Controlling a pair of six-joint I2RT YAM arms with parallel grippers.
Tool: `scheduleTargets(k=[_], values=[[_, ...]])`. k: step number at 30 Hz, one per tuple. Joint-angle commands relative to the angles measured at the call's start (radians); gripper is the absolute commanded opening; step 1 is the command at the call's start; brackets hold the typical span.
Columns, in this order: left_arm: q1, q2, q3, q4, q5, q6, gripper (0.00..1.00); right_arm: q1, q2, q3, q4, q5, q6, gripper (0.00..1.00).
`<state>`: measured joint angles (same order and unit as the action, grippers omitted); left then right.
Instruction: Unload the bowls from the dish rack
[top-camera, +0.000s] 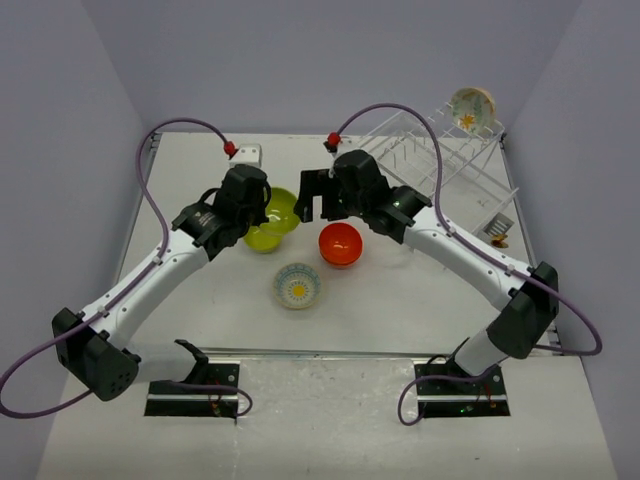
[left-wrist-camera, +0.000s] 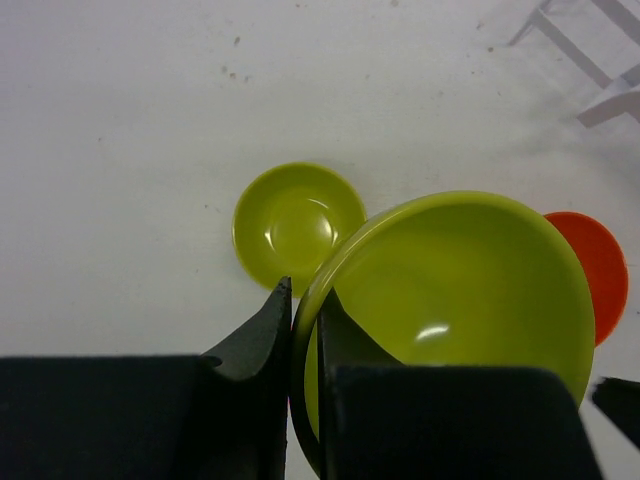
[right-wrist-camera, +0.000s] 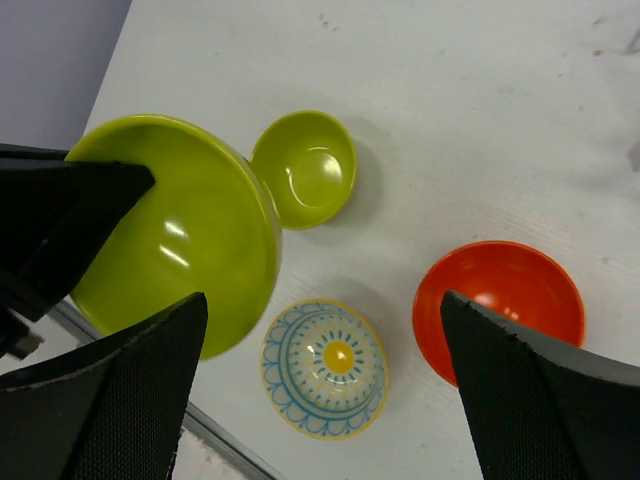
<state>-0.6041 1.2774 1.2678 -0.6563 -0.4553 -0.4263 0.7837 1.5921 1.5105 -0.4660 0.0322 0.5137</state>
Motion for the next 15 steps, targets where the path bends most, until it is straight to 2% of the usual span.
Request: scheduleTargets(k=[1, 4, 6, 9, 13, 15], values=[[0.039, -0.012, -0.041, 0.086, -0.08, -0.09, 0.0, -0.009, -0.119, -0.019, -0.029, 0.173, -0.02, 0.99], [0.127, -0.019, -0.093, 0.156, -0.001, -0.138, 0.0, -0.053, -0.222, -0.11, -0.025, 0.163, -0.021, 0.99], [0.194, -0.024, -0.152, 0.234, 0.104, -0.163, 0.0, -0.095, -0.317, -0.203, 0.003, 0.043, -0.02, 0.99], [0.259, -0.012, -0.211, 0.285, 0.131, -0.195, 0.0, -0.119, -0.42, -0.329, 0.069, -0.027, -0.026, 0.99], [0.371, 0.051, -0.278, 0.368, 0.344, -0.2, 0.0, -0.139, -0.575, -0.427, 0.087, -0.1, -0.05, 0.99], [0.391, 0.071, -0.294, 0.399, 0.362, -0.197, 0.0, -0.144, -0.628, -0.47, 0.144, -0.168, -0.07, 0.99]])
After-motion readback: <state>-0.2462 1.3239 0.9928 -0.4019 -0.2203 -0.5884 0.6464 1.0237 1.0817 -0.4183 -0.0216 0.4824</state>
